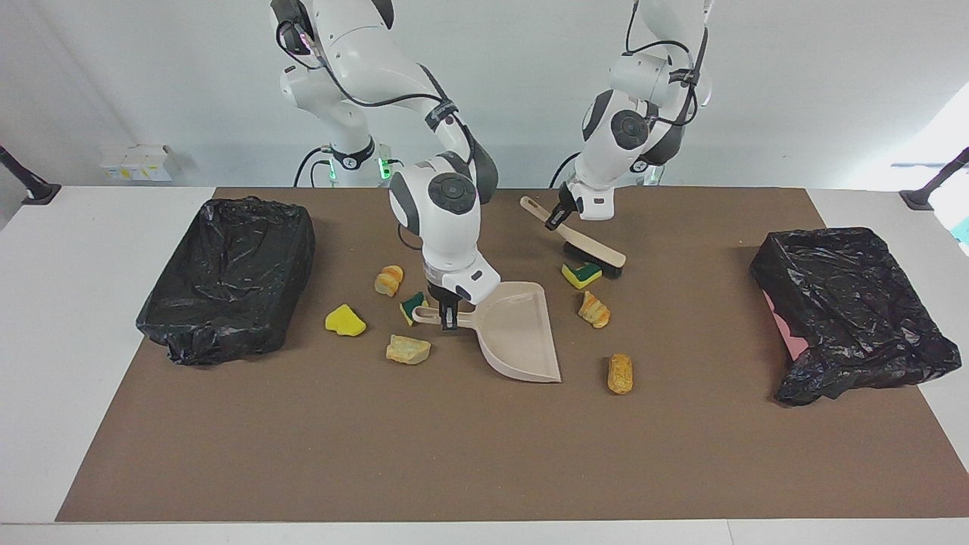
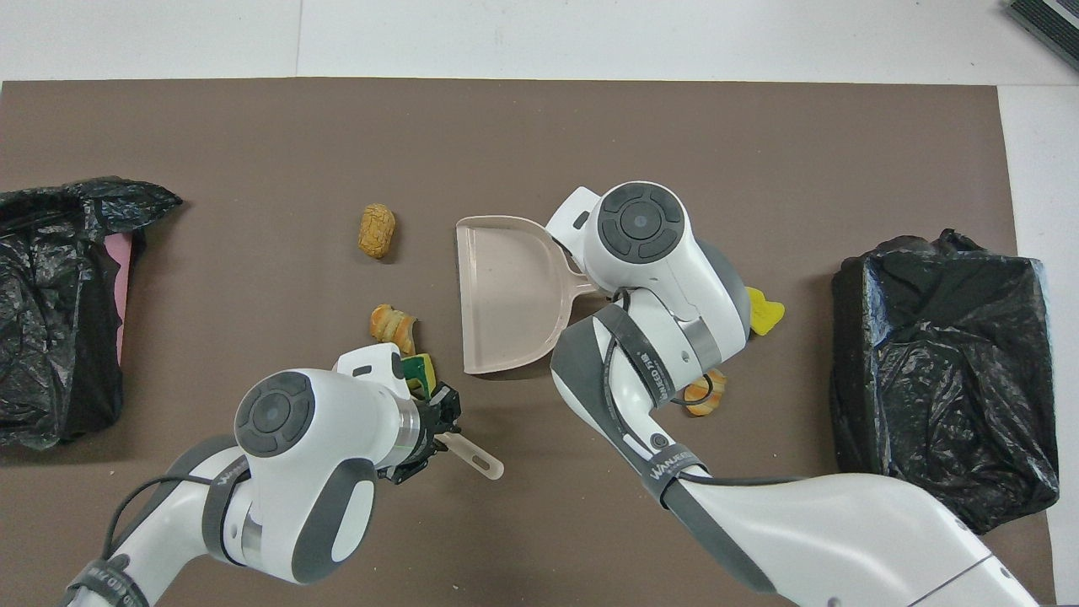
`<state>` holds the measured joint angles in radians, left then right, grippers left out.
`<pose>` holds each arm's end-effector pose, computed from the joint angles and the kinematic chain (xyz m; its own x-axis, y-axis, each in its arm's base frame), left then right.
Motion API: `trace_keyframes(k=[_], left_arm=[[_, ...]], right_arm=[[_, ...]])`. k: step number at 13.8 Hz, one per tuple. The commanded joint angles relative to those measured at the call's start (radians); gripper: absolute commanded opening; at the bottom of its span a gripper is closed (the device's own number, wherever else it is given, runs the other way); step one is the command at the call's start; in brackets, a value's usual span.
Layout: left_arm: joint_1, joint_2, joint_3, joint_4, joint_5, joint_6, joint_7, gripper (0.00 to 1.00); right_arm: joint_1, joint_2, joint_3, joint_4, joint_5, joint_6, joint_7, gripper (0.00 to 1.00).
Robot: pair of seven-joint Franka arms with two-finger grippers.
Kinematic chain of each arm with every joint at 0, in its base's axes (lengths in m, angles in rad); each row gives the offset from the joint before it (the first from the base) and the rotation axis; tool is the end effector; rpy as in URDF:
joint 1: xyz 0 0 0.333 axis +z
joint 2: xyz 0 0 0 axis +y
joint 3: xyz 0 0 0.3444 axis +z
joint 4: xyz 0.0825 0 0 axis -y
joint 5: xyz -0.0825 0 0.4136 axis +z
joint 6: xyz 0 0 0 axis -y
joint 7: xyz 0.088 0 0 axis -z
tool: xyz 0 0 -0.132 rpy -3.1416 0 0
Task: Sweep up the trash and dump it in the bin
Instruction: 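Sweep the crusts and sponge toward the dustpan with the left gripper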
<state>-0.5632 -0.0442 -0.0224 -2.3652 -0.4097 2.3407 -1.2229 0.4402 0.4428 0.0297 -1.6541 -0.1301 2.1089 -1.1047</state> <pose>0.4247 -0.2977 0.3308 0.5891 0.7578 -0.2806 0.8009 -0.5937 0.0782 0.6390 0.3121 0.3421 -0.0644 0.9943 -0.0848 0.9962 0.0690 0.0530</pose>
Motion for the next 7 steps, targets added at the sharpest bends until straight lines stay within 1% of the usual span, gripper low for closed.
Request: trace_keyframes(k=[1,3,6,7], left_arm=[[0.028,0.153,0.002,0.222,-0.012,-0.021,0.028,0.0],[0.028,0.171,0.004,0.263,-0.003,-0.04,0.055,0.0],[0.031,0.165,0.013,0.294,0.008,-0.191,0.247,0.0],[0.037,0.158,0.019,0.302,0.026,-0.236,0.284,0.0]], right_arm=[[-0.011,-0.029,0.009,-0.041,-0.022,0.01,-0.02,0.0],[-0.011,-0.029,0.01,-0.041,-0.022,0.01,-0.02,0.0],[-0.011,-0.029,0.009,-0.041,-0.022,0.011,-0.02,0.0],[-0.011,-0.029,0.009,-0.041,-0.022,0.011,-0.018,0.0]])
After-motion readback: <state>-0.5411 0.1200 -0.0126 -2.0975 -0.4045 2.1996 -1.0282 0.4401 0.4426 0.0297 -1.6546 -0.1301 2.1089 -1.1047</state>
